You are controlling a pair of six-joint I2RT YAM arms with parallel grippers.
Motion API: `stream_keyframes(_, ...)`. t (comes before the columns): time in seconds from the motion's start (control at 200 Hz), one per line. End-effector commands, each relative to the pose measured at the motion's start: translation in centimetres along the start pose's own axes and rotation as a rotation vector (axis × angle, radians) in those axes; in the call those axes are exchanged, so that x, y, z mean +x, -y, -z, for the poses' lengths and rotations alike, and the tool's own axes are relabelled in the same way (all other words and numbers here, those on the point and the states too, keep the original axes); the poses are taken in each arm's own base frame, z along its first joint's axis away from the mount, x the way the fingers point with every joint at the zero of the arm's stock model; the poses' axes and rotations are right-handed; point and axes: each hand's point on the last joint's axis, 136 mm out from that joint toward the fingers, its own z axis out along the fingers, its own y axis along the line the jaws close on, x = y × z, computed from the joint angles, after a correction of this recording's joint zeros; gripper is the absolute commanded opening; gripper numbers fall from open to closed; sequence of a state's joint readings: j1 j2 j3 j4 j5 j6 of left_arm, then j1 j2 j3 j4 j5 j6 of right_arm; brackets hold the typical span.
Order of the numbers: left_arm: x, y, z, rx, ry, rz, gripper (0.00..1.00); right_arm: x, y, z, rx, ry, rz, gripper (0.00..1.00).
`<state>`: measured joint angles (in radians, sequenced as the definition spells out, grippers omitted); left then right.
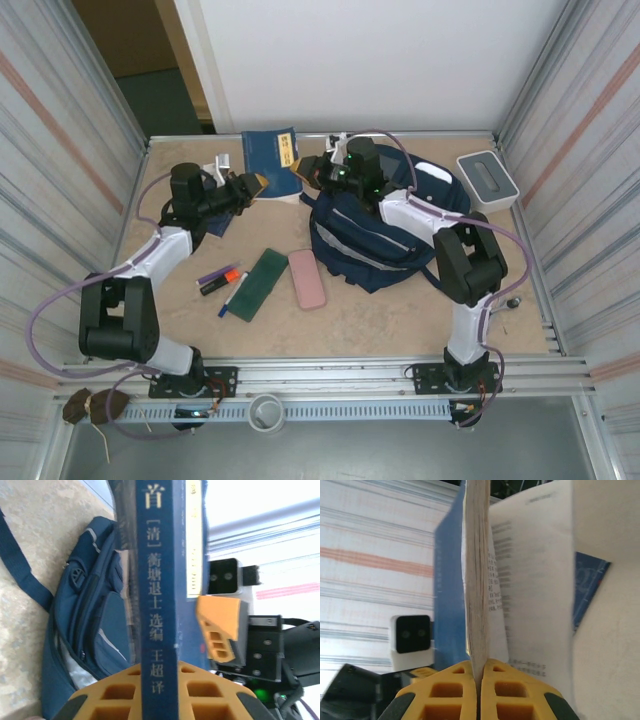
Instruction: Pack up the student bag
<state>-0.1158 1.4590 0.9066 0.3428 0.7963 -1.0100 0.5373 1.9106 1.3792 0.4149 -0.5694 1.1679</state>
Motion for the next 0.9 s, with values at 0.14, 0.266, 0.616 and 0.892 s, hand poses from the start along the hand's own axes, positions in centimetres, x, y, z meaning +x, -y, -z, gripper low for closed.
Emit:
stream_keyframes(0.14, 1.0, 4.3, 2.7, -0.017, -0.038, -0.206, 0.0, 0.6, 3.2, 9.4, 0.298, -0.019, 0.362, 0.42)
stream_keyframes(0.266, 2.5, 4.1, 4.5, -0.094, -0.058, -0.253, 0.0, 2.4, 7.2, 15.6, 0.663, -0.105, 0.654, 0.58)
stream_keyframes(0.616, 5.3, 2.3, 6.5, -0.181, -0.095, -0.263, 0.0, 3.7, 14.3, 19.7, 1.064, -0.373, 0.917, 0.65)
stream_keyframes(0.892, 5.6, 2.0, 6.7, -0.19, -0.098, -0.266, 0.0, 5.2, 17.5, 17.3, 1.069, -0.557, 0.967, 0.81)
